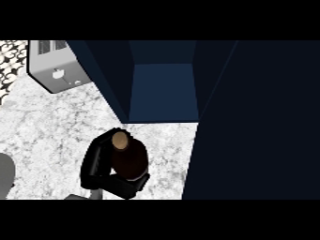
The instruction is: Pick up the wine, place it into the cabinet and close the cabinet
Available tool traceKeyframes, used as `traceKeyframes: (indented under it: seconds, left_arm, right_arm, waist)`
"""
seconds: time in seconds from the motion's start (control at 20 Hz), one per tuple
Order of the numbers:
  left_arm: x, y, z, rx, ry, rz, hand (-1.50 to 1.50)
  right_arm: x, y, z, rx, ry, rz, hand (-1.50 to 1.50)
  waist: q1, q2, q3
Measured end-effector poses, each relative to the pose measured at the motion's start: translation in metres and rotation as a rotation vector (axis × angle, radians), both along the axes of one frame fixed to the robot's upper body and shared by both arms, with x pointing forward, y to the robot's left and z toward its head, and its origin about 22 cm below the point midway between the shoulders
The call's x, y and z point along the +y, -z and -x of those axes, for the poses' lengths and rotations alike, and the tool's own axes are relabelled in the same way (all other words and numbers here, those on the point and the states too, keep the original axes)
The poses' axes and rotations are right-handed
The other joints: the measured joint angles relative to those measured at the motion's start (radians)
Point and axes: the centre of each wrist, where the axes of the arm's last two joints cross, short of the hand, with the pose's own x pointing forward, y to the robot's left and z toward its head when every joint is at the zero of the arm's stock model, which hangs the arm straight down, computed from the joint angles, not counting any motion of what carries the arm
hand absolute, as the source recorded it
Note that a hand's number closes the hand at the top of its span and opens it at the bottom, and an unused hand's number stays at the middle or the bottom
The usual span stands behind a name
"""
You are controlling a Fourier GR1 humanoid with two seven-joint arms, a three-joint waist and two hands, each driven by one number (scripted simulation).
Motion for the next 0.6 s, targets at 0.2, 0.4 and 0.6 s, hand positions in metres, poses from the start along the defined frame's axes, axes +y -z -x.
traceKeyframes:
  seconds: [0.2, 0.4, 0.6]
  left_arm:
    - [-0.001, -0.005, -0.013, -0.010, -0.034, -0.032, 1.50]
    - [-0.007, -0.008, -0.025, -0.010, -0.065, -0.072, 1.50]
    - [-0.015, -0.009, -0.041, -0.025, -0.075, -0.110, 1.50]
  right_arm:
    - [-0.003, 0.003, 0.000, -0.007, 0.016, 0.008, -1.50]
    - [-0.005, 0.004, 0.001, -0.002, 0.018, 0.014, -1.50]
    - [-0.007, 0.005, 0.001, -0.010, 0.022, 0.018, -1.50]
  waist:
    - [0.002, 0.001, 0.000]
    - [-0.001, 0.001, 0.000]
    - [-0.001, 0.003, 0.000]
